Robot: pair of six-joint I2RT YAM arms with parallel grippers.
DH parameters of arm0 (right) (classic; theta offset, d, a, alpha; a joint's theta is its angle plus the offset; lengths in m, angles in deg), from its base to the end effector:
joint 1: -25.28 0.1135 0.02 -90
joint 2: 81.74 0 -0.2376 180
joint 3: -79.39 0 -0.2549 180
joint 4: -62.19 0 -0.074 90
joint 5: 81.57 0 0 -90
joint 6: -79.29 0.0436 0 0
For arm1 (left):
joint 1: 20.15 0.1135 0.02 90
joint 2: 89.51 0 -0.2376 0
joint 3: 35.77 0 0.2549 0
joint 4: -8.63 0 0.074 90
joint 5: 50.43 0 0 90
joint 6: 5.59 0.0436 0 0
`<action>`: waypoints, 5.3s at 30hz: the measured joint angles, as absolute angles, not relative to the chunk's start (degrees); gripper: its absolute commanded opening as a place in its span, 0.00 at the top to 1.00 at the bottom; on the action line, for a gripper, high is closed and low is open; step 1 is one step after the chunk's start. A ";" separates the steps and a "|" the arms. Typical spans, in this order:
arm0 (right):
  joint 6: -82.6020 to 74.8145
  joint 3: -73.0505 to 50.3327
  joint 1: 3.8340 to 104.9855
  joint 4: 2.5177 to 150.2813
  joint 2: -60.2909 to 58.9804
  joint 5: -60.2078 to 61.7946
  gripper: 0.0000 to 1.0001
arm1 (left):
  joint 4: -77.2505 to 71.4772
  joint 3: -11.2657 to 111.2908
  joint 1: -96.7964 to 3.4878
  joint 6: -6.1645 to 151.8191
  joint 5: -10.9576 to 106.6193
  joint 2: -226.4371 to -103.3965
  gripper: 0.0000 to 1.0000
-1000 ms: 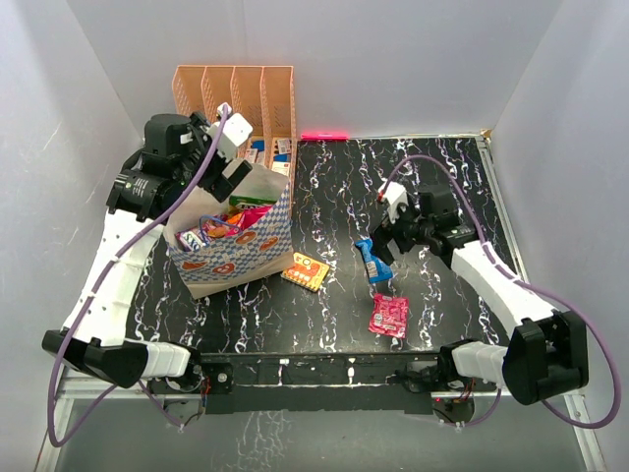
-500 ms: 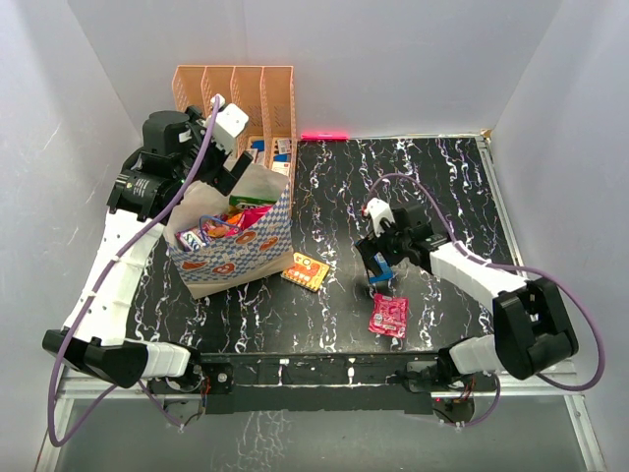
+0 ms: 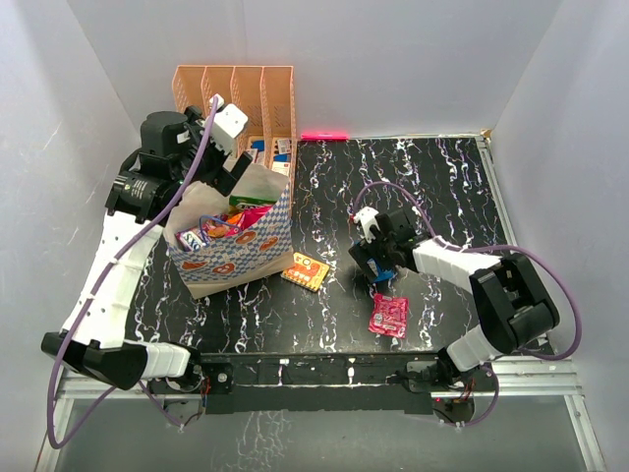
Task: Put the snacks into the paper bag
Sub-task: Pick up the snack from the center of the board, then place the snack in the paper bag.
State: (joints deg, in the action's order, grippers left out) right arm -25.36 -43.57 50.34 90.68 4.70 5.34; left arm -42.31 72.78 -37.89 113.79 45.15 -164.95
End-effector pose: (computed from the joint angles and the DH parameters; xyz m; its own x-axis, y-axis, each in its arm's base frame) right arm 0.2615 0.1249 0.1260 -0.6288 -0.5728 -0.5258 -0.6284 0.7727 -0.0903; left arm 0.2707 -0.0910 0.4468 -0.0621 0.5325 -0.8441 0.4842 0.7557 0.4411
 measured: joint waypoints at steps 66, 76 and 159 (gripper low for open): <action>-30.48 -29.83 40.22 104.45 1.51 -17.30 0.60 | -42.81 73.92 -37.89 110.73 66.31 -164.49 0.04; -30.30 -20.17 40.88 109.17 -2.49 -32.54 0.60 | -45.04 74.07 -39.25 115.11 82.88 -167.53 0.06; -30.41 -25.96 37.71 115.07 -19.59 -43.38 0.15 | -52.54 77.43 -58.94 136.22 66.55 -176.73 0.84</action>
State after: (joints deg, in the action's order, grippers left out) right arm -30.41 -25.96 37.71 115.07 -19.59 -43.38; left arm -52.54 77.43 -58.94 136.22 66.55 -176.73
